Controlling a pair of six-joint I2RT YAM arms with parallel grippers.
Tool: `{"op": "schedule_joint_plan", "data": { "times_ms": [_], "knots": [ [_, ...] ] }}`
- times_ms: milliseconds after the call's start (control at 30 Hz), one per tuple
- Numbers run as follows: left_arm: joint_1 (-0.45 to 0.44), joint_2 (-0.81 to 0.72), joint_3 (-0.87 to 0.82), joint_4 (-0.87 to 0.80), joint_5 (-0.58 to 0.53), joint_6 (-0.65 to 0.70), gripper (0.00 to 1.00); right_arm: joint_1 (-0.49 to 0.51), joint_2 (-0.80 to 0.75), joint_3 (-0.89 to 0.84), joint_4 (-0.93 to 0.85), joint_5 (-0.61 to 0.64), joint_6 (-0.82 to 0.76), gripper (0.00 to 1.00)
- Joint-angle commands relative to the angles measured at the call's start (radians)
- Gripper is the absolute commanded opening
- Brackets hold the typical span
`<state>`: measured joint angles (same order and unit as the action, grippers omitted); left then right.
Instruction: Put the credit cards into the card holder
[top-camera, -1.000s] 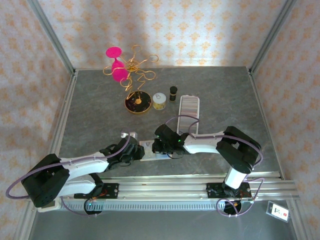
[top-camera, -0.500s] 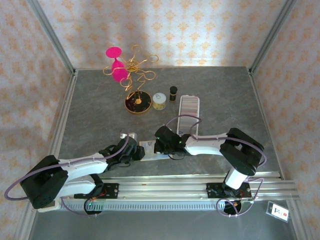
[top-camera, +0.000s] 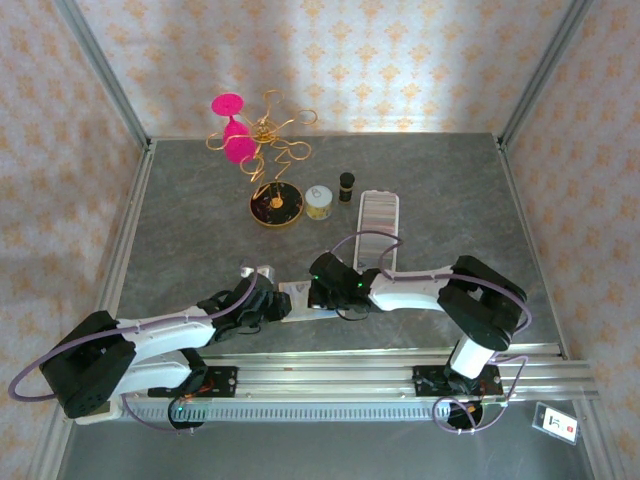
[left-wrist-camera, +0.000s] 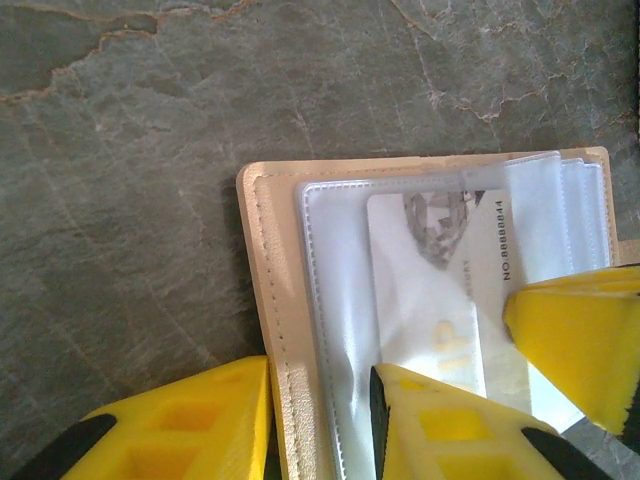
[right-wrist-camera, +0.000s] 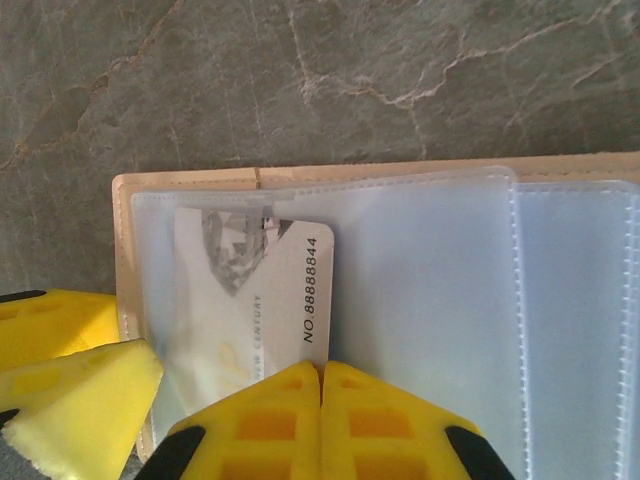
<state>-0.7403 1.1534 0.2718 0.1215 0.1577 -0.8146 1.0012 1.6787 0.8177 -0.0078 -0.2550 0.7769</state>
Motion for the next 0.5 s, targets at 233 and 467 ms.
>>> {"op": "schedule_joint_plan", "data": {
  "times_ms": [233,467],
  "knots": [
    [-0.013,0.007,-0.023,-0.003,0.033,-0.015,0.33,0.027,0.027,0.052,0.011,-0.025,0.005,0.00],
    [-0.013,0.009,-0.028,0.001,0.034,-0.017,0.33,0.028,0.025,0.040,0.030,-0.038,0.017,0.01]
  ]
}}
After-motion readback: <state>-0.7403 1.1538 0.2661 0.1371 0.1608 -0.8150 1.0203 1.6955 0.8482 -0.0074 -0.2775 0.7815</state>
